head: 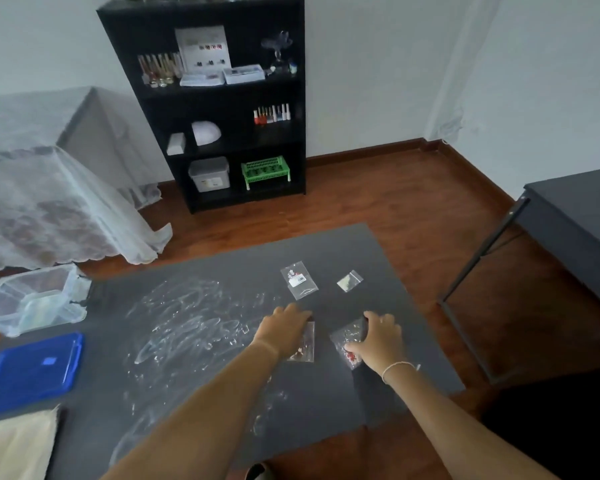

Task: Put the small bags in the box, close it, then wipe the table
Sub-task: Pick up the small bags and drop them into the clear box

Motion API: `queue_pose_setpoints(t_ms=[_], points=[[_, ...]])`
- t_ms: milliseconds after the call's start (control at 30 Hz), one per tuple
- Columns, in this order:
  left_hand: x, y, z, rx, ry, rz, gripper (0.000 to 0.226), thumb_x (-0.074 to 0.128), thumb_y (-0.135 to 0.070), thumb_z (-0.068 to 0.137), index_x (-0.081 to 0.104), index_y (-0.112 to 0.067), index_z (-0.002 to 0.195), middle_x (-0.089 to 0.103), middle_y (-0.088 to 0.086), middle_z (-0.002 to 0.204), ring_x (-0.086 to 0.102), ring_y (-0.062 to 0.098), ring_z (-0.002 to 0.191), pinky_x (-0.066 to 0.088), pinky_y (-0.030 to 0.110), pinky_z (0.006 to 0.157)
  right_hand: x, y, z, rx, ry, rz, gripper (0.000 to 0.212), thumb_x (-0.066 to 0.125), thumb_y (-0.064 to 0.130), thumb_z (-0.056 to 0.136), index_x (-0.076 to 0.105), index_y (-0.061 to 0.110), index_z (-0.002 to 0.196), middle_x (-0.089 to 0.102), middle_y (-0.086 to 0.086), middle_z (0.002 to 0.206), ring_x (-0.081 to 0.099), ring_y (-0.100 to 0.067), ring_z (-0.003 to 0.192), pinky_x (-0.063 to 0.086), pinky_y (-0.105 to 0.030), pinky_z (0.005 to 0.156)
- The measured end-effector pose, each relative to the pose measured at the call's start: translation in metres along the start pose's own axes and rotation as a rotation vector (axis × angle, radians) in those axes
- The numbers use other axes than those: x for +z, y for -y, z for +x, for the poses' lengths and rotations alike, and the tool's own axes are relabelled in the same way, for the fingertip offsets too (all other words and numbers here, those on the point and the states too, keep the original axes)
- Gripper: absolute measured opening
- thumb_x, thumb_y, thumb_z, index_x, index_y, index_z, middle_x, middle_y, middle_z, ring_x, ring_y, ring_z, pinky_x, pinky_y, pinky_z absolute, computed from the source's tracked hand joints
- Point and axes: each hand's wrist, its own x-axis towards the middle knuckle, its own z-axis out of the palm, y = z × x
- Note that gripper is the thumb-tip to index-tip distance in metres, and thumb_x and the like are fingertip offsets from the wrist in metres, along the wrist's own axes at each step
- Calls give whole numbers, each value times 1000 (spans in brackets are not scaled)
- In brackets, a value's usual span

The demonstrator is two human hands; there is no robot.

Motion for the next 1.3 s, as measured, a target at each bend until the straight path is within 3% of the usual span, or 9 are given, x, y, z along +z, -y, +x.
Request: queue_pose_setpoints(t_ms=[267, 467, 600, 733, 800, 900, 1033, 1167, 1300], points=[[-4, 17, 22, 78, -4, -126, 37, 55, -21, 87, 50, -20, 124, 57, 8, 123, 51, 30, 116, 46, 45, 95, -1, 12, 12, 84, -6, 104, 43, 71, 19, 72, 51, 12, 109, 51, -13, 115, 47, -31, 107, 36, -31, 90], [-7, 26, 35, 161, 43, -77, 25, 51, -24, 88, 61, -14, 109, 62, 11, 116, 55, 31, 112, 47, 45, 93, 0, 21, 19, 73, 14, 59, 27, 62, 11, 78, 62, 9, 105, 61, -13, 115, 54, -30, 110, 38, -28, 88], [-17, 35, 42, 197, 63, -179, 20, 52, -28, 88, 68, -15, 92, 64, 10, 109, 58, 29, 106, 48, 44, 93, -5, 24, 22, 29, -2, 93, 16, 52, 6, 82, 68, 9, 81, 69, -15, 98, 58, -32, 99, 38, -33, 87], [-42, 42, 56, 148, 56, -271, 21, 50, -22, 88, 66, -14, 100, 62, 9, 117, 56, 29, 110, 44, 41, 97, -15, 23, 38, -41, 14, 140, 20, 42, 12, 93, 61, 9, 93, 65, -14, 102, 51, -31, 104, 38, -35, 91], [-53, 42, 62, 110, 36, -283, 25, 47, -17, 88, 66, -12, 103, 63, 9, 117, 57, 29, 108, 45, 40, 96, -22, 23, 48, -64, 10, 176, 17, 44, 14, 92, 61, 11, 93, 64, -15, 98, 57, -30, 95, 47, -37, 83], [-64, 41, 67, 8, -9, -333, 25, 45, -17, 90, 64, -11, 105, 64, 9, 115, 58, 28, 107, 46, 38, 95, -35, 26, 63, -115, 20, 187, 13, 49, 12, 89, 62, 12, 93, 61, -7, 84, 57, -22, 70, 40, -27, 61], [-73, 42, 78, -65, -52, -326, 28, 45, -24, 91, 61, -12, 111, 63, 10, 119, 57, 29, 109, 46, 41, 97, -46, 32, 85, -189, 32, 166, 7, 55, 12, 83, 61, 14, 86, 54, 3, 66, 53, -22, 66, 34, -27, 55], [-68, 40, 88, -113, -85, -309, 25, 52, -27, 89, 61, -17, 110, 64, 9, 117, 59, 29, 106, 48, 43, 93, -41, 35, 99, -282, -4, 102, 9, 58, 10, 79, 64, 10, 86, 60, -9, 90, 54, -28, 86, 39, -29, 70], [-63, 38, 98, -128, -151, -236, 28, 57, -31, 85, 60, -23, 112, 58, 7, 119, 52, 30, 113, 48, 43, 92, -32, 28, 109, -323, -53, -78, 33, 59, 17, 80, 58, 17, 113, 54, -7, 120, 48, -31, 109, 42, -39, 90]])
